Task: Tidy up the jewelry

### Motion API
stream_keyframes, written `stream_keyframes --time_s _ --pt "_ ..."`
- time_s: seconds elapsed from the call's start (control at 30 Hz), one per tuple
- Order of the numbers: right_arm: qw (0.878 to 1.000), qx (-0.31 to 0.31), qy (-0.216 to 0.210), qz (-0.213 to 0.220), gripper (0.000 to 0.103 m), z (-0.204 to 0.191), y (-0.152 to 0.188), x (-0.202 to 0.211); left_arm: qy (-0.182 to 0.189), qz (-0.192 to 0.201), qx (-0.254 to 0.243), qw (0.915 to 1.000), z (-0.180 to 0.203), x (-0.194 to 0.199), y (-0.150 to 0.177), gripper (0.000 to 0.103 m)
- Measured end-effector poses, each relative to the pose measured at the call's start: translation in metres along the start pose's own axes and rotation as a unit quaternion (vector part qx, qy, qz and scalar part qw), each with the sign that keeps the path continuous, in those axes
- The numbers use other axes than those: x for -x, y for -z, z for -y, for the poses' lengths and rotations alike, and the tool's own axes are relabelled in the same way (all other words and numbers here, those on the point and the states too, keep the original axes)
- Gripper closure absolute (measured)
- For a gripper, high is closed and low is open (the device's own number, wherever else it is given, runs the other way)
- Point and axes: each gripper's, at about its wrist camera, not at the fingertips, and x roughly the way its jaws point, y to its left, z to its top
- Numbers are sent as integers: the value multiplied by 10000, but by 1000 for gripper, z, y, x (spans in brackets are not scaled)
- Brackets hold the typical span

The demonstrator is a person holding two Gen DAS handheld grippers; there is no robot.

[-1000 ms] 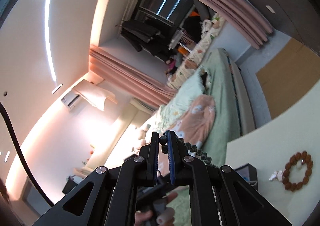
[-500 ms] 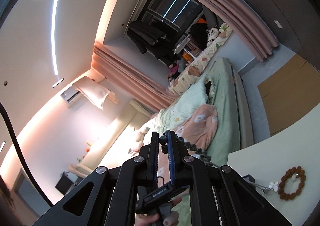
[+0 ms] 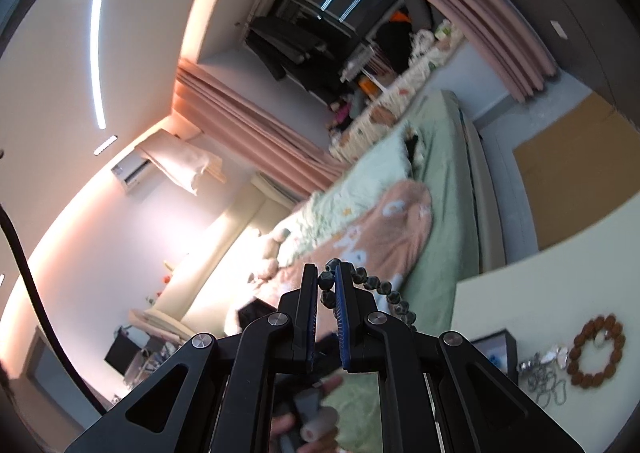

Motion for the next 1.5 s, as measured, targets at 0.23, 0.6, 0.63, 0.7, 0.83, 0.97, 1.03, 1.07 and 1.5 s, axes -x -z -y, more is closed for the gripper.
stream_keyframes --time_s 0.23,0.6,0.63,0.7,0.83,0.97,1.03,1.07,1.5 --pt "9937 -421 475 -925 53 51 32 -40 -219 68 7 9997 -5 0 -2 27" --pt "9806 -954 1552 -727 34 110 23 24 -372 -268 -325 9984 15 -33 12 27" --pt "9790 -973 1626 -747 34 113 23 28 -367 -309 -375 9981 18 -37 14 27" --pt "9752 -1035 1792 -781 34 119 23 38 -370 -421 -507 9971 26 -47 19 27" --pt "9681 -1071 2108 -832 34 126 23 53 -379 -694 -780 9938 41 -68 32 27" --pt "9631 -1190 2279 -800 34 136 21 68 -439 -933 -1024 9894 53 -87 48 27" --pt "9599 -1237 2390 -786 34 140 20 77 -489 -1042 -1141 9868 57 -95 55 32" --pt "9586 -1259 2430 -782 34 143 20 80 -530 -1117 -1201 9850 59 -100 58 35" --pt "9468 -1553 2672 -895 34 169 18 115 -1306 -2337 -2562 9288 86 -163 98 50"
